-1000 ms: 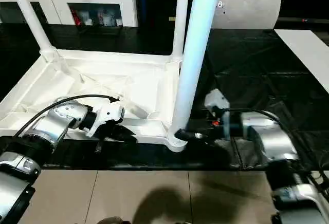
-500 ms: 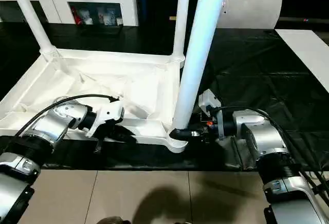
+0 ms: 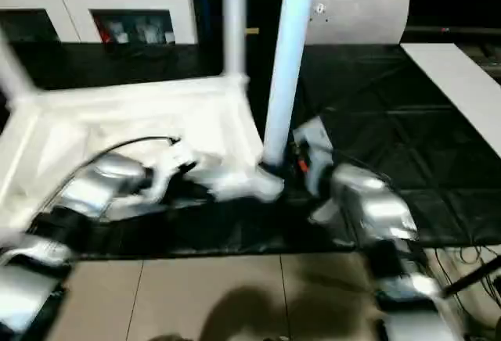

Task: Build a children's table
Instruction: Rotate leg to tighten

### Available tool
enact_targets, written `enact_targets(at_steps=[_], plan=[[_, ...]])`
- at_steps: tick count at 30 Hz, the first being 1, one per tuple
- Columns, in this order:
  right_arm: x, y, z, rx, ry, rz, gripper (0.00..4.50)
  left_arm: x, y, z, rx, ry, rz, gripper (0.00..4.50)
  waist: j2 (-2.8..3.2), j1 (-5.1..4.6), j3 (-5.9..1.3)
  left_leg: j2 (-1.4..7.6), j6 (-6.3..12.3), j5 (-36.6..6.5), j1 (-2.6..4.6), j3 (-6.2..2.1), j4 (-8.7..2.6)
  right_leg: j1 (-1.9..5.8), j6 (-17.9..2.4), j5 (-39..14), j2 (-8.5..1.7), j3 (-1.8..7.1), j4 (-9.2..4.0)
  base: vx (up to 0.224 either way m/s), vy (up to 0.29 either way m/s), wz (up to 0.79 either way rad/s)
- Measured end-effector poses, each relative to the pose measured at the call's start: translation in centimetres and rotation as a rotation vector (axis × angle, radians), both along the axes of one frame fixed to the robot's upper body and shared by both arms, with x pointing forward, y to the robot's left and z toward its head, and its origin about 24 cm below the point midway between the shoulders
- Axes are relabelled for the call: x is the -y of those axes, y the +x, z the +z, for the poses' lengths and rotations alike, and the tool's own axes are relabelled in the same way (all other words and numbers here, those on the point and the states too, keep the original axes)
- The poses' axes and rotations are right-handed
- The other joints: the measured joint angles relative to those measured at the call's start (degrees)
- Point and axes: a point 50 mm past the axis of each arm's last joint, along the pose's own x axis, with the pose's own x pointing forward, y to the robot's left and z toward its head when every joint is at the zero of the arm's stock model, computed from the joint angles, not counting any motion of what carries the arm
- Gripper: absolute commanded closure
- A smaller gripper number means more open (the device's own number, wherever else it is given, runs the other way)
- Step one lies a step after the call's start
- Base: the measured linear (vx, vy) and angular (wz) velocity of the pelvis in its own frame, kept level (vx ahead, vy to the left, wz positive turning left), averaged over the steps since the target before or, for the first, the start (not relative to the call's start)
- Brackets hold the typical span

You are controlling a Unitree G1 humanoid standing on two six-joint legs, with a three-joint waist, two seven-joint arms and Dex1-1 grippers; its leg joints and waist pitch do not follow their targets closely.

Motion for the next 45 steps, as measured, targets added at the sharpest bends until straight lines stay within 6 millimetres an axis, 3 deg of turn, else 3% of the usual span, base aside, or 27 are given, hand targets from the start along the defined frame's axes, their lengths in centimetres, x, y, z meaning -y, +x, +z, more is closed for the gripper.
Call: enact_targets(at_steps=[2, 4, 9, 14, 20, 24, 29, 34, 45], plan=[[-0.3, 0.4, 0.0, 0.006, -0.011, -0.092, 2.44, 0.9, 0.1, 0.0, 0.017, 0.001, 0.040, 4.50, 0.05, 0.21, -0.03, -0.03, 0.00, 0.00, 0.12, 0.00, -0.10, 0.13, 0.01, 0.00, -0.01, 0.01, -0.03, 0.000, 0.000, 0.00], [-0.1, 0.5, 0.1, 0.020, -0.015, -0.115, 1.92, 1.4, 0.2, 0.0, 0.031, 0.003, 0.049, 4.50, 0.05, 0.35, -0.03, -0.05, 0.01, 0.00, 0.11, 0.01, -0.25, 0.12, 0.01, 0.00, -0.01, 0.01, -0.11, 0.000, 0.000, 0.00], [0.0, 0.3, 0.0, 0.050, 0.003, -0.107, 1.51, 1.5, 0.2, 0.3, 0.048, 0.010, 0.040, 4.50, 0.06, 0.57, -0.03, -0.05, 0.32, 0.19, -0.01, 0.02, -0.41, -0.06, 0.05, -0.07, -0.01, 0.02, -0.12, 0.000, 0.000, 0.00], [1.8, -0.8, 0.1, 0.077, 0.019, 0.014, 1.10, 0.7, 0.1, 0.5, 0.098, 0.042, -0.008, 4.50, 0.20, 0.95, 0.06, -0.05, 0.34, 0.18, -0.16, 0.03, -0.45, -0.19, 0.02, -0.10, 0.00, 0.01, -0.12, 0.000, 0.000, 0.00], [4.0, -2.2, 0.1, 0.060, -0.085, 0.224, 0.65, -1.1, -0.3, 0.5, 0.149, 0.073, -0.109, 4.50, 0.20, 0.57, 0.10, -0.05, 0.35, 0.18, -0.27, 0.04, -0.49, -0.26, 0.07, -0.20, 0.02, 0.00, -0.15, 0.000, 0.000, 0.00], [5.2, -3.0, 0.6, 0.064, -0.107, 0.363, 0.65, -2.6, -0.7, 0.7, 0.158, 0.102, -0.204, 4.50, 0.19, 0.92, 0.11, -0.04, 0.41, 0.14, -0.41, 0.04, -0.49, -0.40, 0.09, -0.22, 0.03, 0.00, -0.15, 0.000, 0.000, 0.00], [5.7, -3.8, 1.2, 0.036, -0.080, 0.538, 0.65, -3.0, -1.4, 0.9, 0.126, 0.096, -0.344, 4.50, 0.17, 2.54, 0.10, -0.03, 0.60, 0.01, -0.65, 0.04, -0.34, -0.48, -0.14, -0.13, 0.01, -0.02, -0.14, 0.000, 0.000, 0.00], [5.4, -4.4, 1.1, -0.007, -0.055, 0.653, 1.09, -3.2, -1.8, 1.0, 0.119, 0.100, -0.427, 4.50, 0.12, 3.69, 0.07, -0.03, 0.68, -0.04, -0.96, 0.07, -0.09, -0.79, -0.14, -0.13, -0.05, -0.02, 0.08, 0.000, 0.000, 0.00], [4.9, -4.8, 1.0, -0.054, -0.009, 0.760, 1.99, -3.0, -2.3, 1.0, 0.094, 0.098, -0.519, 4.50, 0.00, 4.47, 0.04, 0.00, 0.67, -0.03, -0.98, 0.07, 0.03, -0.81, 0.08, -0.23, -0.05, -0.02, 0.14, 0.000, 0.000, 0.00]])
